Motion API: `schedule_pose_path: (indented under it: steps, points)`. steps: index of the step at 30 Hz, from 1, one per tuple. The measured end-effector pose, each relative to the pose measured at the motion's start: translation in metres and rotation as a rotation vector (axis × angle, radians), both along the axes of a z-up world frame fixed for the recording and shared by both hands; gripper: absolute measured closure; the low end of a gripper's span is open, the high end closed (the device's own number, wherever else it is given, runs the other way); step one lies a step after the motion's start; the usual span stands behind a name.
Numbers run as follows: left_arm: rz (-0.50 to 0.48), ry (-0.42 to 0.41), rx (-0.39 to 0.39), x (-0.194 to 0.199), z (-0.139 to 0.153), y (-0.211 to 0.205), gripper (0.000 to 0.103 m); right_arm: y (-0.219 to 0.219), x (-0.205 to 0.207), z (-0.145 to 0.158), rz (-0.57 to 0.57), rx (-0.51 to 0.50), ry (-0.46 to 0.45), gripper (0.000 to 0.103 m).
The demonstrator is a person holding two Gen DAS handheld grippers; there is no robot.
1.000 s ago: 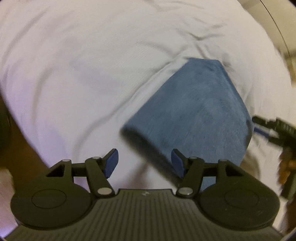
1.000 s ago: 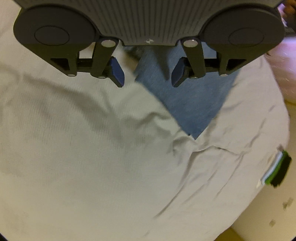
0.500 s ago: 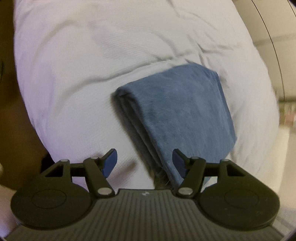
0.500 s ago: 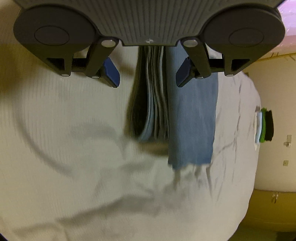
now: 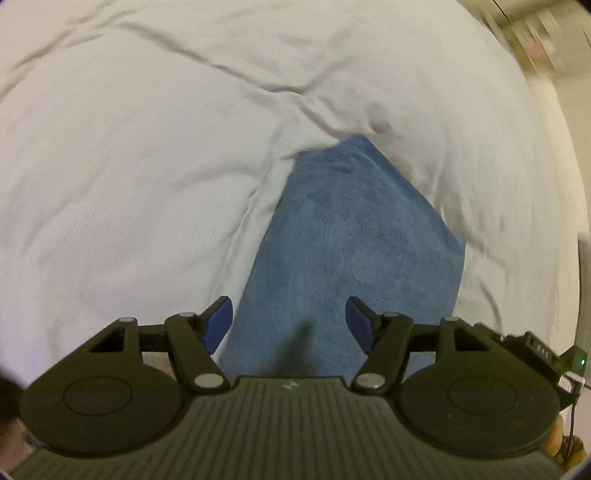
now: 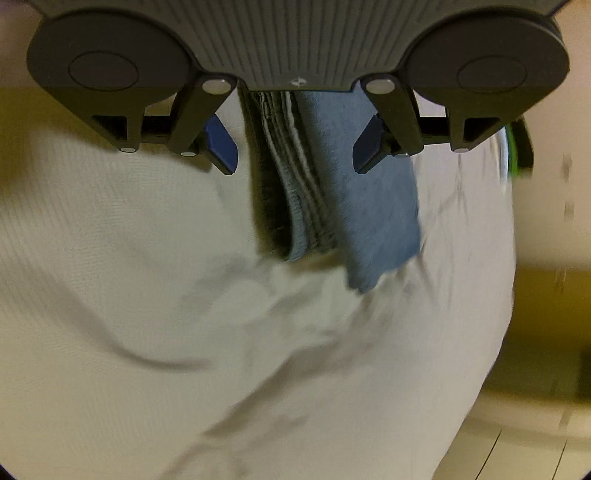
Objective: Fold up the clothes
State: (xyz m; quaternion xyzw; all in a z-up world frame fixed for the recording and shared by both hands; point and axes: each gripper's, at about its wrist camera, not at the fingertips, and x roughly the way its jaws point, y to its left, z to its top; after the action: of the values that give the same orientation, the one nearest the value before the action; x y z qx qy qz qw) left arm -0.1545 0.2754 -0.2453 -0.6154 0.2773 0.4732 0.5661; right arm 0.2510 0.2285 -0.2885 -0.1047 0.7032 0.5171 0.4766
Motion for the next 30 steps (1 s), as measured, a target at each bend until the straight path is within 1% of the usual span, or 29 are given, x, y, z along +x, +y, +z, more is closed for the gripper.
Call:
schedule_pose_path:
  steps: [1, 4, 6, 7, 8, 9, 10, 12, 15, 18, 21, 25, 27, 30]
  points:
    - [-0.057, -0.009, -0.005, -0.003, -0.005, 0.012, 0.04, -0.012, -0.002, 0.001, -0.069, 0.003, -0.016, 0.032]
    - [-0.27, -0.053, -0.029, -0.005, -0.024, 0.039, 0.04, -0.06, -0.02, 0.009, -0.302, 0.034, -0.074, 0.032]
    - [-0.371, -0.071, -0.03, -0.006, -0.03, 0.048, 0.04, -0.101, -0.042, 0.018, -0.471, 0.061, -0.107, 0.032]
    - [-0.42, -0.079, -0.031, -0.006, -0.033, 0.053, 0.04, -0.122, -0.056, 0.02, -0.557, 0.069, -0.104, 0.031]
    - [-0.47, -0.088, -0.031, -0.006, -0.036, 0.057, 0.04, -0.141, -0.073, 0.019, -0.637, 0.076, -0.082, 0.03]
    - [-0.489, -0.1, -0.031, -0.008, -0.04, 0.06, 0.039, -0.156, -0.089, 0.016, -0.695, 0.073, -0.05, 0.03]
    - [-0.488, -0.117, -0.033, -0.011, -0.045, 0.064, 0.037, -0.17, -0.105, 0.013, -0.75, 0.07, -0.016, 0.029]
    - [-0.473, -0.152, -0.043, -0.016, -0.057, 0.072, 0.037, -0.188, -0.137, 0.002, -0.809, 0.065, 0.056, 0.029]
    - [-0.441, -0.209, -0.057, -0.021, -0.077, 0.081, 0.037, -0.193, -0.173, -0.013, -0.848, 0.095, 0.095, 0.029]
    - [-0.425, -0.274, -0.04, -0.021, -0.089, 0.09, 0.037, -0.189, -0.198, -0.031, -0.894, 0.141, 0.139, 0.026]
    - [-0.418, -0.335, -0.02, -0.016, -0.098, 0.099, 0.037, -0.182, -0.209, -0.051, -0.936, 0.189, 0.152, 0.026]
    - [-0.387, -0.39, -0.026, -0.013, -0.114, 0.108, 0.037, -0.174, -0.215, -0.078, -1.012, 0.238, 0.166, 0.025]
    - [-0.363, -0.425, -0.025, -0.016, -0.119, 0.11, 0.037, -0.168, -0.217, -0.088, -1.033, 0.265, 0.16, 0.025]
    - [-0.364, -0.451, -0.014, -0.015, -0.121, 0.112, 0.038, -0.155, -0.214, -0.094, -1.032, 0.313, 0.158, 0.023]
